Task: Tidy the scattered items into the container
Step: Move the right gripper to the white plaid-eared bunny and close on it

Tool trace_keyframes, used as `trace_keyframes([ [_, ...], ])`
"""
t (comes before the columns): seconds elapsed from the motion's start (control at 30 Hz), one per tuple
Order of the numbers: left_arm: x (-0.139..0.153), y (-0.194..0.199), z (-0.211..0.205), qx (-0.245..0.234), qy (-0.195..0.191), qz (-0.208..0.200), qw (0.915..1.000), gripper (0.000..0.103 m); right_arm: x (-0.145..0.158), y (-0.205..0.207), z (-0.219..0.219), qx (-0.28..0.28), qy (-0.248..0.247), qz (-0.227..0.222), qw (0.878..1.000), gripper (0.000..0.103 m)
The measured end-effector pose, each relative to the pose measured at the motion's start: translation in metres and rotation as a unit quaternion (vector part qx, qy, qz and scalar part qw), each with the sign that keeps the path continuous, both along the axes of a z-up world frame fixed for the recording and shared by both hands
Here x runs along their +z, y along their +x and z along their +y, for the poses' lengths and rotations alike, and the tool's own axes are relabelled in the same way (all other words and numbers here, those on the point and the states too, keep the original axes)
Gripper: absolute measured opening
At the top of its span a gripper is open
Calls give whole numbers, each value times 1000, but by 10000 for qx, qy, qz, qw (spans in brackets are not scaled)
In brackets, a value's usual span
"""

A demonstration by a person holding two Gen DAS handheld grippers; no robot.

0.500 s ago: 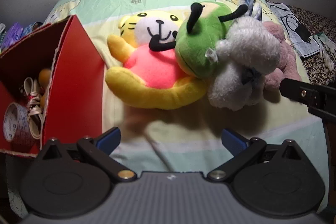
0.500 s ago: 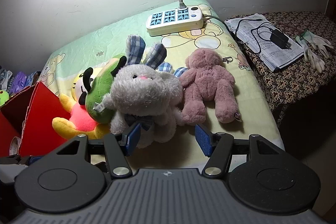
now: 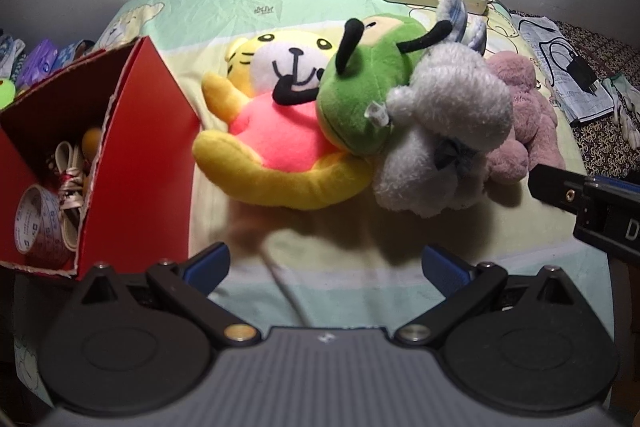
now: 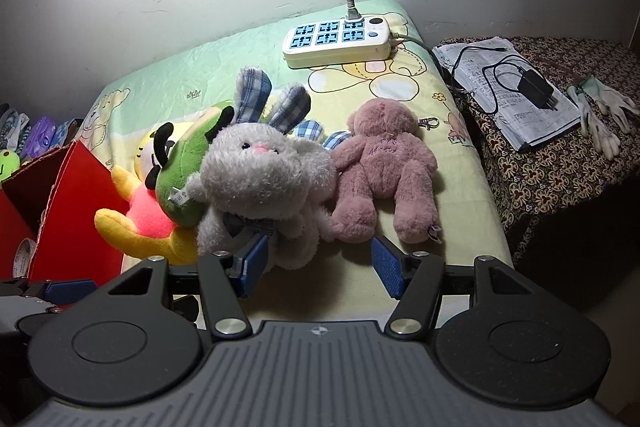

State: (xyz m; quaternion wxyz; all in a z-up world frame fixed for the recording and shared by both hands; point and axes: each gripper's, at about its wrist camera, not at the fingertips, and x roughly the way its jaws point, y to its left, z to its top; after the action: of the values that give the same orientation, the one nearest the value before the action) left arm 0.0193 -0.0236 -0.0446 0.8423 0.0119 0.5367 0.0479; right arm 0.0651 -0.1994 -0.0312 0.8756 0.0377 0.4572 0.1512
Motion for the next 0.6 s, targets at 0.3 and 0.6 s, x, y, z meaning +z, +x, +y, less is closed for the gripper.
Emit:
trace_keyframes([
  [0.3, 4, -2, -15, -203, 55, -47, 9998, 102, 0, -2, -10, -141, -129, 3, 9998, 61],
  [0.6, 12, -3, -6, -277, -305, -285, 9987, 102, 6, -2, -23, -259, 407, -181, 9987, 61],
])
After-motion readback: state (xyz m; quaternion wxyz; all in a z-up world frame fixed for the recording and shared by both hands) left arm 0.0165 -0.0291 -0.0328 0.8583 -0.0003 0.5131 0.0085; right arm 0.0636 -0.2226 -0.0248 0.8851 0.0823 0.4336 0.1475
